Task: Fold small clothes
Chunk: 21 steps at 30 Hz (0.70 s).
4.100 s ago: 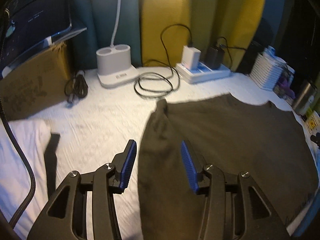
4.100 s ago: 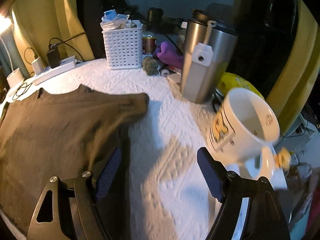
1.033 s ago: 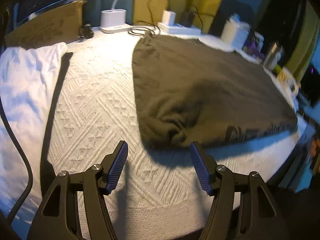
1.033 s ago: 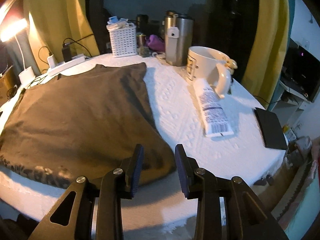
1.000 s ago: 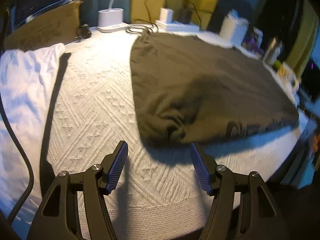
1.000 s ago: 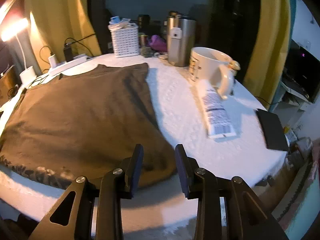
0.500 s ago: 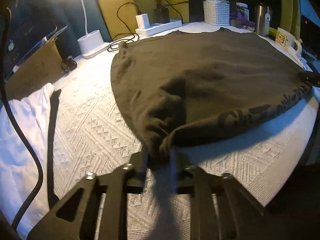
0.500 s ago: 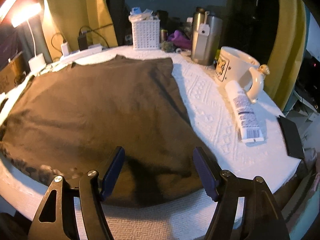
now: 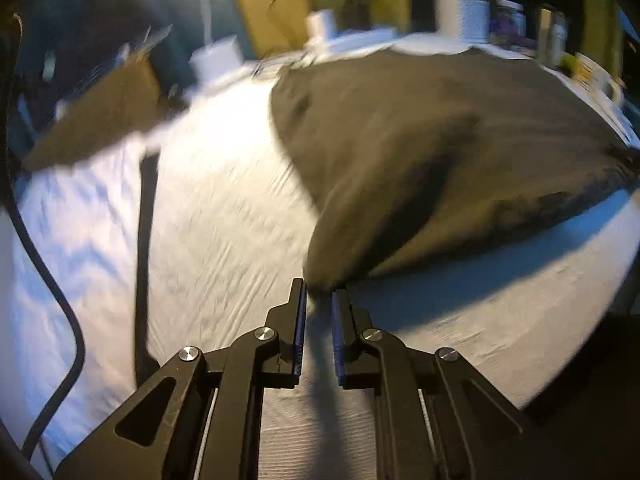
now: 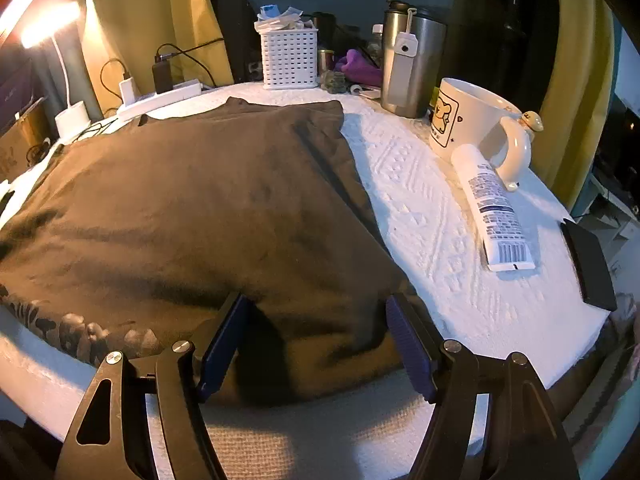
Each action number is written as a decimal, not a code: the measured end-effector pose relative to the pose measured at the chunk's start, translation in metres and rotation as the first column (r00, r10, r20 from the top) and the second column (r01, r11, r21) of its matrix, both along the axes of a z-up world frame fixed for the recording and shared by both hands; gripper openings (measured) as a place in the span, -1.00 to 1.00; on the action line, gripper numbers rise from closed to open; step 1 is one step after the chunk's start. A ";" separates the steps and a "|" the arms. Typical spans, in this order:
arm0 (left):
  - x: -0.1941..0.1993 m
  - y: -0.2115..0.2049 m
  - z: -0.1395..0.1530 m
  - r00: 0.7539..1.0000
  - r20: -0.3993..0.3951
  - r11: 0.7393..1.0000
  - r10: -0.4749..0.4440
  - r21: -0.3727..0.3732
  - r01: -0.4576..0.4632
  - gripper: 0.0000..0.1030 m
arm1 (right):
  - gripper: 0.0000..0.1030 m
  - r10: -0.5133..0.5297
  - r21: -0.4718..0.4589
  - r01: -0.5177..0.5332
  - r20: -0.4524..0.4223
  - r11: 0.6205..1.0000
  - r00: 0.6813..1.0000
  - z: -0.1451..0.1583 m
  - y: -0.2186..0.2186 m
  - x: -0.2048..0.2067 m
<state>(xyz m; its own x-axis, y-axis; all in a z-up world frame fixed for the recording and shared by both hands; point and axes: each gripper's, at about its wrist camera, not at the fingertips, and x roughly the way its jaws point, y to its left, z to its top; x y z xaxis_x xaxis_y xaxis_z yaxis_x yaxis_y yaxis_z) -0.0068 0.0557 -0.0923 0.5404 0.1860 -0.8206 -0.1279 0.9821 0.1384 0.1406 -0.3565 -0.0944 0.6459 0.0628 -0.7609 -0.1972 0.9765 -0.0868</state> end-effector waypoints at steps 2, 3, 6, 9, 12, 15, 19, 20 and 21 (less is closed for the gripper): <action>-0.001 0.012 0.003 0.998 -0.008 0.998 0.056 -0.038 -0.056 -0.79 | 0.40 -0.002 -0.002 0.002 0.000 1.000 1.000 0.000 0.000 0.000; -0.002 0.016 0.005 0.997 -0.003 0.996 0.074 -0.046 -0.074 -0.79 | 0.40 -0.003 -0.004 0.003 -0.001 1.000 1.000 0.000 0.000 0.000; -0.002 0.025 0.014 0.995 0.029 0.985 0.099 -0.143 -0.094 -0.77 | 0.40 -0.006 -0.004 0.006 -0.003 1.000 1.000 0.000 0.001 -0.001; 0.003 0.022 0.024 0.992 0.077 0.978 0.096 -0.192 -0.080 -0.30 | 0.40 -0.007 -0.004 0.006 -0.004 1.000 1.000 0.001 0.001 -0.001; 0.012 0.020 0.028 0.986 0.124 0.963 0.112 -0.258 -0.077 0.43 | 0.40 -0.007 -0.002 0.007 -0.005 1.000 1.000 0.001 0.000 -0.001; 0.030 0.019 0.025 0.986 0.117 0.952 0.116 -0.296 -0.077 0.43 | 0.40 -0.003 -0.003 0.003 -0.007 1.000 1.000 0.001 0.000 -0.001; 0.043 0.013 0.015 0.991 0.079 0.955 0.111 -0.285 -0.084 0.43 | 0.40 0.005 -0.001 -0.005 -0.012 1.000 1.000 0.000 -0.002 0.000; 0.043 0.013 0.013 0.991 0.061 0.957 0.116 -0.274 -0.096 0.43 | 0.40 0.009 0.002 -0.009 -0.015 1.000 1.000 0.000 -0.002 0.001; 0.042 0.014 0.012 0.991 0.051 0.958 0.121 -0.268 -0.103 0.43 | 0.40 0.011 0.002 -0.010 -0.016 1.000 1.000 0.000 -0.003 0.001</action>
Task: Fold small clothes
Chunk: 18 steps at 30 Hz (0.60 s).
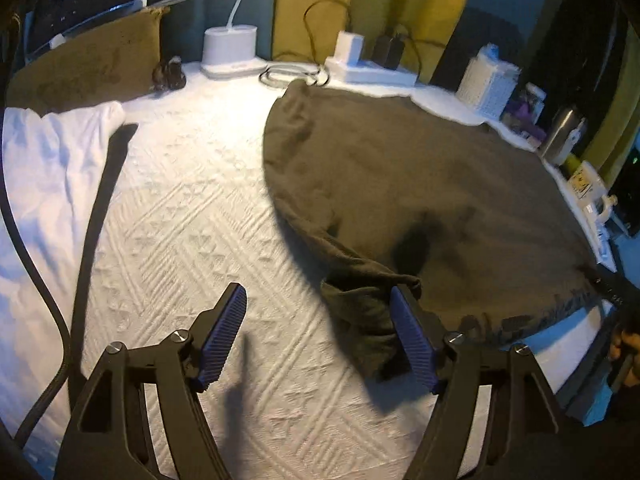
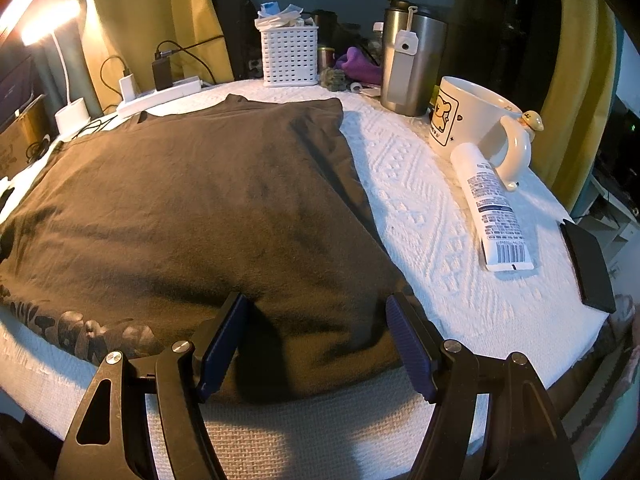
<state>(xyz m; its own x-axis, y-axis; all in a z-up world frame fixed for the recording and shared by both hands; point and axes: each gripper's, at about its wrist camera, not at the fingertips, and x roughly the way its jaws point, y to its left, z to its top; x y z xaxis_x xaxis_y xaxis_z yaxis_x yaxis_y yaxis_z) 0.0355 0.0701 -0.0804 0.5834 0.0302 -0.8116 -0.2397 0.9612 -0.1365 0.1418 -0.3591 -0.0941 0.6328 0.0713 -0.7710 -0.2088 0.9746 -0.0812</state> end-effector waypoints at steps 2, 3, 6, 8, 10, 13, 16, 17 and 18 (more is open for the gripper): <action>-0.008 0.005 0.005 1.000 0.006 1.000 0.026 0.010 -0.027 0.42 | 0.41 0.001 0.003 -0.001 -0.004 1.000 1.000 0.000 -0.001 0.002; -0.011 0.008 0.008 0.999 0.009 0.999 0.039 0.019 -0.039 0.42 | 0.41 0.001 0.003 -0.001 -0.007 1.000 1.000 0.000 -0.001 0.002; -0.024 0.017 0.026 0.993 0.058 0.994 0.099 0.045 -0.101 0.42 | 0.41 0.002 0.003 -0.002 -0.012 1.000 1.000 0.000 -0.001 0.004; -0.029 0.017 0.040 0.987 0.119 0.992 0.112 0.053 -0.119 0.43 | 0.41 0.004 0.001 -0.004 -0.013 1.000 1.000 0.001 -0.001 0.004; -0.027 0.009 0.049 0.983 0.162 0.994 0.092 0.044 -0.100 0.43 | 0.41 0.003 0.002 -0.003 -0.014 1.000 1.000 0.001 -0.001 0.004; -0.013 -0.006 0.045 0.987 0.157 0.999 0.026 0.027 -0.030 0.43 | 0.41 0.003 0.002 -0.003 -0.013 1.000 1.000 0.001 -0.001 0.004; 0.005 -0.021 0.025 0.994 0.108 0.999 -0.030 0.041 0.026 0.43 | 0.41 -0.002 -0.001 0.002 -0.010 1.000 1.000 0.001 -0.001 0.004; 0.009 -0.021 0.018 0.997 0.073 0.998 -0.032 0.054 0.028 0.43 | 0.41 -0.004 -0.005 0.004 -0.009 1.000 1.000 0.001 -0.001 0.003; 0.011 -0.020 0.010 0.999 0.038 0.998 -0.030 0.062 0.028 0.43 | 0.41 -0.005 -0.007 0.005 -0.008 1.000 1.000 0.001 -0.001 0.003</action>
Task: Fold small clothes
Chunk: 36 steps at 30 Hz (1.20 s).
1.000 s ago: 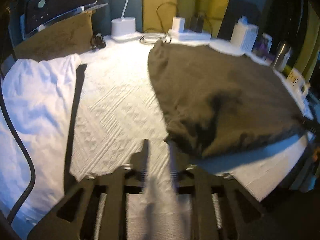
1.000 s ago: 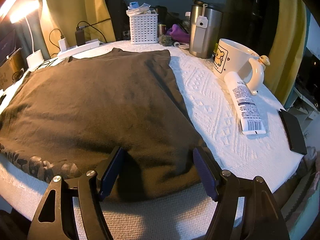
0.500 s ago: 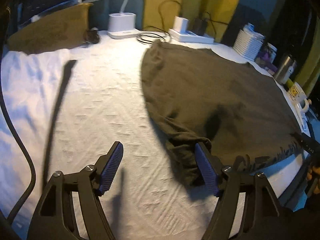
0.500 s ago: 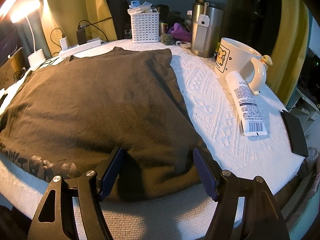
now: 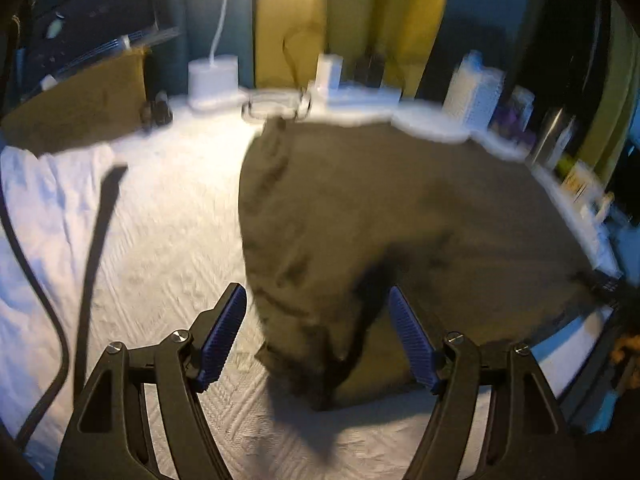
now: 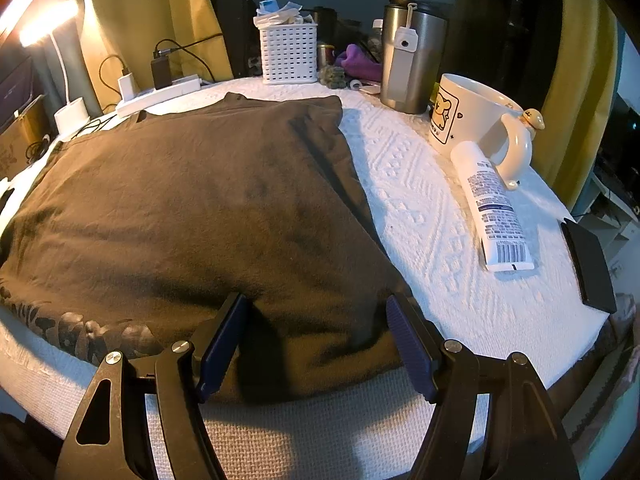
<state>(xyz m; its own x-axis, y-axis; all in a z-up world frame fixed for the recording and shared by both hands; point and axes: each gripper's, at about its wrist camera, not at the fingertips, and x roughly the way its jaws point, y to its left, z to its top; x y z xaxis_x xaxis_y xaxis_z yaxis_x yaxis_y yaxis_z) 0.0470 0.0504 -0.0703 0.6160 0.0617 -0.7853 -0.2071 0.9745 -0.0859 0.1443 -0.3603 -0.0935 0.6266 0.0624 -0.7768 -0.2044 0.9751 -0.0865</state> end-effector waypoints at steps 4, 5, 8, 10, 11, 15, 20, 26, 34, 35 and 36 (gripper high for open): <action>-0.003 0.014 -0.024 0.996 -0.084 0.999 0.032 0.027 -0.030 0.43 | 0.41 -0.017 -0.003 0.016 -0.004 1.000 1.000 0.001 -0.004 -0.001; -0.007 0.015 -0.023 0.996 -0.079 0.999 0.034 0.038 -0.031 0.43 | 0.41 -0.023 -0.004 0.023 -0.006 1.000 1.000 0.001 -0.005 -0.002; -0.014 0.021 -0.010 0.997 -0.053 0.997 0.057 0.050 -0.054 0.43 | 0.41 -0.041 -0.017 0.041 -0.007 0.999 0.999 0.003 -0.007 -0.003; -0.018 0.021 0.005 0.999 -0.002 0.997 0.054 0.054 -0.053 0.43 | 0.41 -0.068 -0.025 0.068 0.003 0.997 0.998 0.007 -0.009 -0.005; -0.018 0.018 0.016 0.999 0.033 0.997 0.043 0.057 -0.044 0.43 | 0.41 -0.083 -0.024 0.083 0.009 0.996 0.997 0.011 -0.011 -0.006; -0.012 0.004 0.046 0.991 0.136 0.999 -0.008 0.040 0.003 0.43 | 0.41 -0.109 -0.007 0.109 0.051 0.994 0.993 0.032 -0.017 -0.011; 0.007 -0.029 0.066 0.973 0.211 0.995 -0.094 0.000 0.096 0.43 | 0.41 -0.112 0.000 0.113 0.107 0.994 0.988 0.059 -0.016 -0.020; 0.024 -0.073 0.086 0.937 0.267 0.973 -0.224 0.000 0.233 0.43 | 0.41 -0.109 0.027 0.107 0.143 0.994 0.984 0.080 -0.017 -0.031; 0.036 -0.100 0.076 0.928 0.232 0.952 -0.290 -0.023 0.304 0.43 | 0.45 -0.097 0.081 0.090 0.089 0.993 0.991 0.069 -0.017 -0.035; 0.037 -0.102 0.074 0.930 0.223 0.951 -0.293 -0.028 0.306 0.43 | 0.45 -0.099 0.084 0.093 0.071 0.992 0.992 0.064 -0.017 -0.035; 0.038 -0.103 0.071 0.931 0.214 0.951 -0.294 -0.032 0.308 0.43 | 0.45 -0.103 0.090 0.098 0.056 0.991 0.993 0.060 -0.018 -0.035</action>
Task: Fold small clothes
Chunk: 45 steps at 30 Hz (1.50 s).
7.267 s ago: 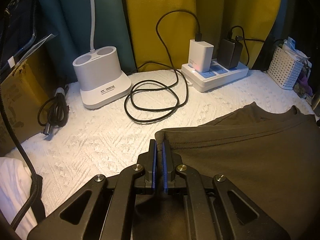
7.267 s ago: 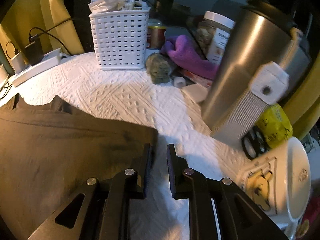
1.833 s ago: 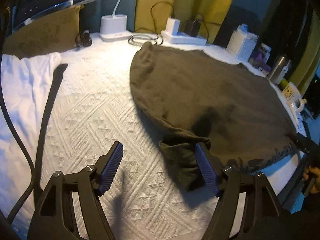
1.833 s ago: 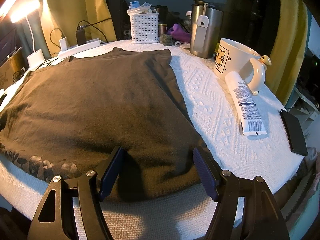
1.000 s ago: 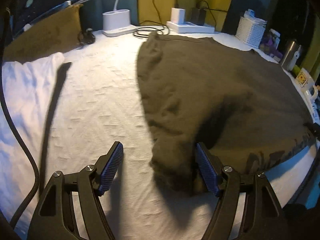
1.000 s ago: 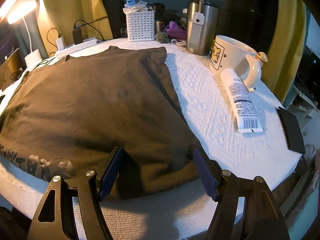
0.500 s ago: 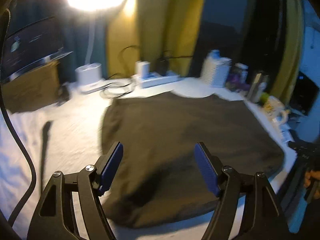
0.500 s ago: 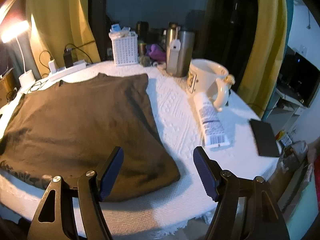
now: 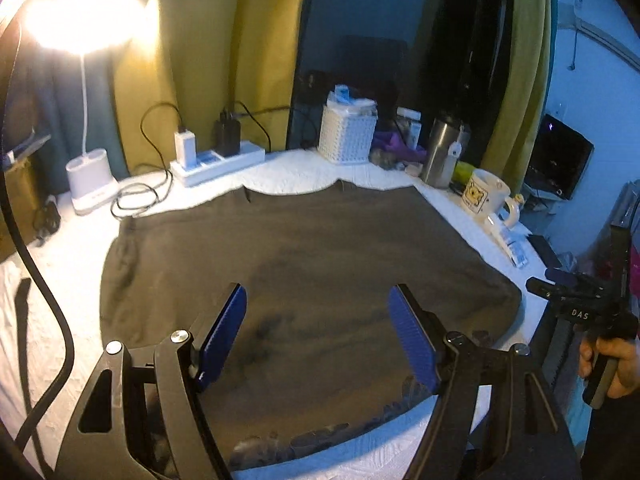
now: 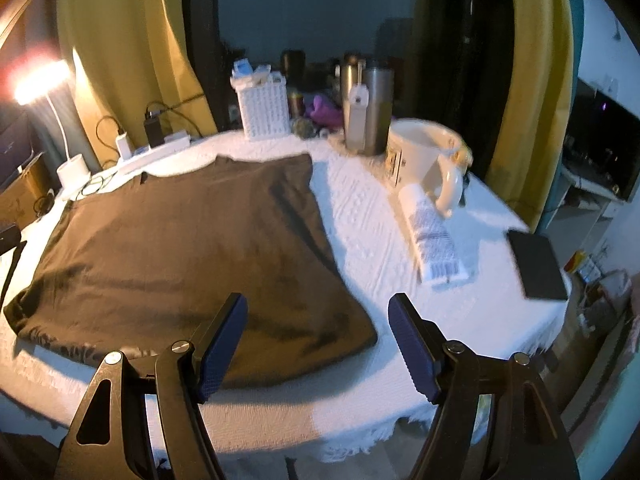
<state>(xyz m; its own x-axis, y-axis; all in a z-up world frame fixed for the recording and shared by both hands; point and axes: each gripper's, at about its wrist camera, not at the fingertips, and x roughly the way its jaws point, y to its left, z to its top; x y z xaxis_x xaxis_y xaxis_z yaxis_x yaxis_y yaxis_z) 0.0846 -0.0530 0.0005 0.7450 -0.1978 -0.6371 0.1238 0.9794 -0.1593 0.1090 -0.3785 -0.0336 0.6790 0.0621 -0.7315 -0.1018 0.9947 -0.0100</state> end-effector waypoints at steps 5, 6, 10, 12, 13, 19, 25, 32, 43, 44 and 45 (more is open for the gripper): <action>0.003 0.000 -0.010 0.999 -0.037 1.000 -0.001 0.007 0.001 0.43 | 0.45 -0.004 0.043 0.007 -0.078 0.999 0.997 -0.023 -0.005 0.003; 0.004 0.000 -0.012 0.999 -0.041 1.000 0.001 0.007 -0.001 0.43 | 0.45 -0.005 0.051 0.010 -0.090 0.999 0.996 -0.026 -0.006 0.003; 0.007 0.007 -0.017 0.998 -0.060 1.000 0.021 0.012 -0.020 0.43 | 0.46 -0.020 0.106 0.036 -0.149 0.994 0.989 -0.039 -0.015 0.008; 0.010 0.010 -0.021 0.997 -0.073 1.000 0.029 0.015 -0.028 0.43 | 0.47 -0.017 0.122 0.038 -0.167 0.992 0.986 -0.044 -0.016 0.009; 0.013 0.011 -0.023 0.996 -0.082 0.999 0.032 0.018 -0.031 0.43 | 0.48 -0.012 0.132 0.036 -0.179 0.991 0.984 -0.047 -0.016 0.011; 0.023 0.015 -0.030 0.993 -0.110 0.999 0.040 0.022 -0.037 0.43 | 0.73 -0.007 0.151 0.032 -0.166 0.988 0.986 -0.051 -0.005 0.022; 0.036 0.015 -0.038 0.990 -0.136 0.999 0.045 0.023 -0.042 0.43 | 0.73 0.011 0.176 0.014 -0.140 0.984 0.990 -0.052 0.005 0.041; 0.046 0.012 -0.044 0.985 -0.171 0.999 0.038 0.032 -0.033 0.43 | 0.72 0.028 0.198 -0.007 -0.103 0.980 0.994 -0.055 0.013 0.067; 0.059 0.020 -0.046 0.979 -0.199 0.998 0.055 0.050 -0.045 0.43 | 0.19 0.037 0.199 -0.022 -0.075 0.980 0.997 -0.058 0.030 0.100; 0.060 0.021 -0.046 0.978 -0.201 0.997 0.058 0.053 -0.048 0.43 | 0.08 0.035 0.190 -0.021 -0.071 0.982 0.997 -0.058 0.033 0.103; 0.061 0.022 -0.046 0.978 -0.202 0.997 0.061 0.055 -0.051 0.43 | -0.04 0.038 0.183 -0.024 -0.068 0.983 0.997 -0.059 0.036 0.105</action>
